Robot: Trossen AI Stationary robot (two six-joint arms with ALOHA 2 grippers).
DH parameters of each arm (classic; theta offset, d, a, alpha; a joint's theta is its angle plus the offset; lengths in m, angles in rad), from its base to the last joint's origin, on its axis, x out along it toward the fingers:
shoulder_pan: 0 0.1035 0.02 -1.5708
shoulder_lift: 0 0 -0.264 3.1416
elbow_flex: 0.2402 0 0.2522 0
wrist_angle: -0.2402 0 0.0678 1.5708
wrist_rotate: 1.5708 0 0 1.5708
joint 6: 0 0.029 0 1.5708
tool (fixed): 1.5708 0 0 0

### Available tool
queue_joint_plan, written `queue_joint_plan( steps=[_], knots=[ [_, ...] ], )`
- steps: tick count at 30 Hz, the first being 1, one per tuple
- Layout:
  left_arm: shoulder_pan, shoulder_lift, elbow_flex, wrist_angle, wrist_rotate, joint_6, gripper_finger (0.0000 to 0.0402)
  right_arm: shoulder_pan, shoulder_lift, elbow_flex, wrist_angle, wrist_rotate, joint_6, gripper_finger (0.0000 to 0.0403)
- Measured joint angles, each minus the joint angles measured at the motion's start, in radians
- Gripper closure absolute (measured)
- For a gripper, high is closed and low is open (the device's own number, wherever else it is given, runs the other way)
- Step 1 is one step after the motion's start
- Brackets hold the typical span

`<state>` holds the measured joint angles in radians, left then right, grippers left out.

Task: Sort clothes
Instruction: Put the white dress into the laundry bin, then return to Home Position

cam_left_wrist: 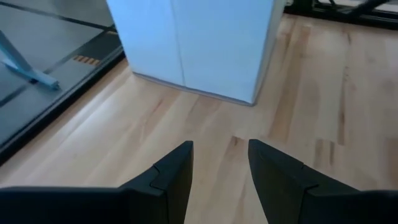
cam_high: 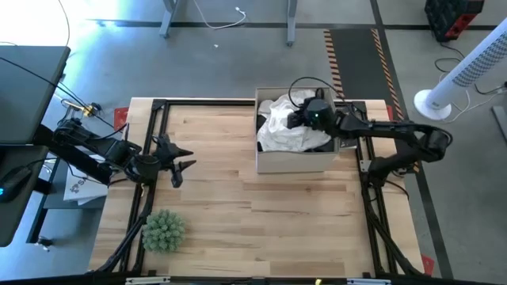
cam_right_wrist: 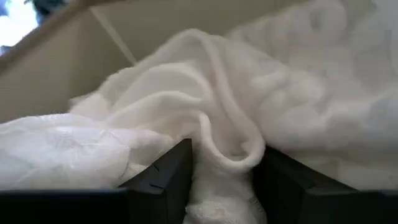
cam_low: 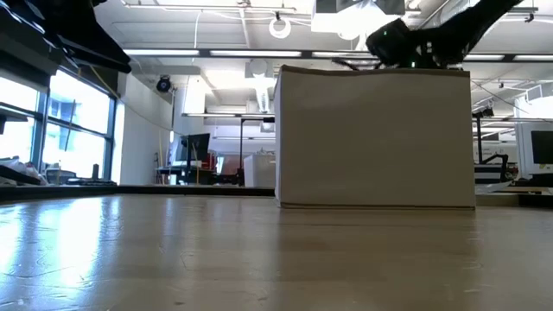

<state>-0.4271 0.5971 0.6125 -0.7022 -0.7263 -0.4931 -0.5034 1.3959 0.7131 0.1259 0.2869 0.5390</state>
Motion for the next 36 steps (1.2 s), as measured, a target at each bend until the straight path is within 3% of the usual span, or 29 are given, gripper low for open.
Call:
queue_joint_plan(
  steps=[8, 12, 15, 20, 25, 29, 36],
  knots=[
    [0.000, -0.080, 0.000, 0.019, -0.069, 0.027, 0.0250, 0.047, -0.264, 0.303, -0.397, -0.059, -0.137, 0.0250],
    [0.000, -0.166, 0.048, 0.028, -0.069, 0.075, 0.0250, 0.160, -0.388, 0.423, -0.523, -0.068, -0.194, 0.0250],
    [0.000, -0.232, 0.100, 0.029, -0.065, 0.120, 0.0250, 0.284, -0.484, 0.428, -0.563, -0.124, -0.263, 0.0250],
    [0.000, -0.349, 0.121, 0.094, -0.067, 0.209, 0.0250, 0.459, -0.650, 0.300, -0.560, -0.242, -0.239, 0.0250],
    [0.000, -0.443, 0.048, 0.202, -0.056, 0.218, 0.0250, 0.570, -0.820, 0.053, -0.446, -0.245, -0.117, 0.0250],
    [0.002, -0.460, -0.075, 0.365, -0.032, 0.231, 0.0259, 0.615, -0.970, -0.132, -0.324, -0.274, -0.088, 0.0250],
    [0.077, -0.465, -0.177, 0.483, -0.104, 0.263, 0.0302, 0.621, -1.257, -0.285, -0.337, -0.252, -0.054, 0.0250]
  ],
)
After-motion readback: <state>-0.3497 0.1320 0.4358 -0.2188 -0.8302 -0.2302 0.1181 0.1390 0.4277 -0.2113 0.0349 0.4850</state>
